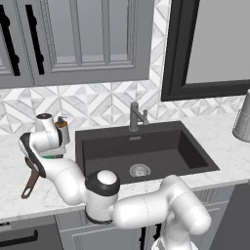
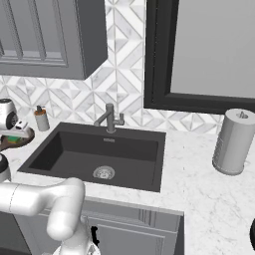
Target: Pick the pan and sponge and place them into the sink. Then turn on the water.
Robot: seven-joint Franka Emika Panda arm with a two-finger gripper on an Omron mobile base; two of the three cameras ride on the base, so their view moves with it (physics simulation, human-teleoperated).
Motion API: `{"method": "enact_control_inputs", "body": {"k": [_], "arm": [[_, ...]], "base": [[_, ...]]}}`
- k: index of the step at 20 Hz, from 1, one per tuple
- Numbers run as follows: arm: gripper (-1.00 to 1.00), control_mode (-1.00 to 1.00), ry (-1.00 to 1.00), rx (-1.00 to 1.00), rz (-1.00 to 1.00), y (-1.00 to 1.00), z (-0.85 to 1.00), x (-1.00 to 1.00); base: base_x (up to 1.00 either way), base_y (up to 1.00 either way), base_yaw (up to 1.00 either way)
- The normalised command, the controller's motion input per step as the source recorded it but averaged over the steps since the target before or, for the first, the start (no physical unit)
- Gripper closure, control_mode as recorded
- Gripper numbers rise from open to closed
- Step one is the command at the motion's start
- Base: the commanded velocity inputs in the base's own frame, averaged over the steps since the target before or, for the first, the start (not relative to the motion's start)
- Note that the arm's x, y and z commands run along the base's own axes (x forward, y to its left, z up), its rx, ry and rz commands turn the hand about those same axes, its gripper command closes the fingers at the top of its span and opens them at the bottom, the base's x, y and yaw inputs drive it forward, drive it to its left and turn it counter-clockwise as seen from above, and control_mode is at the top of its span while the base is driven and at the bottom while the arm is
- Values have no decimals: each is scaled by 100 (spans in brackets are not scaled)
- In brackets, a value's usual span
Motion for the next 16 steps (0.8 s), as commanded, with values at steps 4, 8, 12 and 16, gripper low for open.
{"method": "enact_control_inputs", "body": {"k": [4,8,12,16], "arm": [[-100,-100,0,0,0,-4,-10,0],[-100,-100,0,0,0,-7,0,0],[-100,-100,-1,0,0,-1,3,0],[-100,-100,-5,0,0,0,45,-29]], "base": [[0,0,0],[0,0,0],[0,0,0],[0,0,0]]}}
